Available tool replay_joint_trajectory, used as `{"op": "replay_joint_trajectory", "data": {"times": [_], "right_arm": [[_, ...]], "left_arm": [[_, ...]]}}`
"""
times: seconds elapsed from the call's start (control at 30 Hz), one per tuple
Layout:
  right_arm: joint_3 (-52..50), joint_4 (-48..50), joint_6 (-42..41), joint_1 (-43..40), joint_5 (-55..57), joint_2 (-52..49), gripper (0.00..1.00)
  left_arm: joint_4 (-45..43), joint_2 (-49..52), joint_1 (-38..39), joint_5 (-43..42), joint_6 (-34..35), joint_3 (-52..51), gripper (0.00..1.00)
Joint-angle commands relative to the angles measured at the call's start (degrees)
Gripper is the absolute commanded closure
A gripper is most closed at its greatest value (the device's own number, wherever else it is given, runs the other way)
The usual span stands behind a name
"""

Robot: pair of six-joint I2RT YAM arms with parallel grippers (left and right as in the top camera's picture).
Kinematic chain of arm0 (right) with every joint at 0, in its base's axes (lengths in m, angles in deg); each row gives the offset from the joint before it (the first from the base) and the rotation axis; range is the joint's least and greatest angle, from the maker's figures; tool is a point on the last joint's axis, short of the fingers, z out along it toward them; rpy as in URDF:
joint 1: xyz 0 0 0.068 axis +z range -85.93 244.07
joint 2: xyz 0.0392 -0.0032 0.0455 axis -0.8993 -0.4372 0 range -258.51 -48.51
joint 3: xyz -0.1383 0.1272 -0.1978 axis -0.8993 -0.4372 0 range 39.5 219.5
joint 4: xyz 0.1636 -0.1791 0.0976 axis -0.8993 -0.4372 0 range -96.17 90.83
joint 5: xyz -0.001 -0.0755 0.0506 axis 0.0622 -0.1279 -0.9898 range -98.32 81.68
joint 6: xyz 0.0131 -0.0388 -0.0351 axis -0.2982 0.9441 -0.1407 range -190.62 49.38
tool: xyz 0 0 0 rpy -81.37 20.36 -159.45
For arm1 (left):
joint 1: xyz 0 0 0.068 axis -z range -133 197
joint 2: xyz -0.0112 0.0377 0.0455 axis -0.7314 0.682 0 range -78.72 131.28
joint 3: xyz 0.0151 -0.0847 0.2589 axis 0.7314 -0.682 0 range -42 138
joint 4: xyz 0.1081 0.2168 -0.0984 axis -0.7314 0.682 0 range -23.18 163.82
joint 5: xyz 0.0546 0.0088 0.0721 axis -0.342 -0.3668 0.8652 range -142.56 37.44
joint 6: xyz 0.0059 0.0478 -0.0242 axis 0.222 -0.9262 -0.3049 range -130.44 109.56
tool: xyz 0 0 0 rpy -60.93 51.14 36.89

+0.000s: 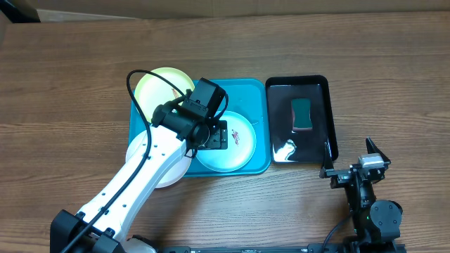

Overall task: Clean dirty plates on tray and stack at the side
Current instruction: 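Lower the left gripper and pinch the light blue plate's left rim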

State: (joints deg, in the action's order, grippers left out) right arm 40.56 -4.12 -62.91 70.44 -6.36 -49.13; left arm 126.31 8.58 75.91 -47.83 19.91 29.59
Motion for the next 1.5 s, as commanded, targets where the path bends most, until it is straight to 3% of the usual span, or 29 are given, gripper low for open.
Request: {"op": "replay_joint_trajectory", "data": {"times": [0.0, 1.07, 1.47], "right_arm": [[-0.6, 0.3, -0.3, -0.2, 0.7, 0.5, 0.00], [-0.6, 0.3, -0.3, -0.2, 0.7, 0.5, 0.00], [-0.6, 0.3, -0.3, -0.2, 0.7, 0.5, 0.00]], "left_arm": [[-0.2, 0.2, 0.3, 1.3, 1.1, -0.3, 0.12], [-0.4, 0.2, 0.1, 4.9, 1.3, -0.3, 0.10], [-0.2, 0.2, -5.4, 2.7, 1.8, -0.3, 0.10]]}}
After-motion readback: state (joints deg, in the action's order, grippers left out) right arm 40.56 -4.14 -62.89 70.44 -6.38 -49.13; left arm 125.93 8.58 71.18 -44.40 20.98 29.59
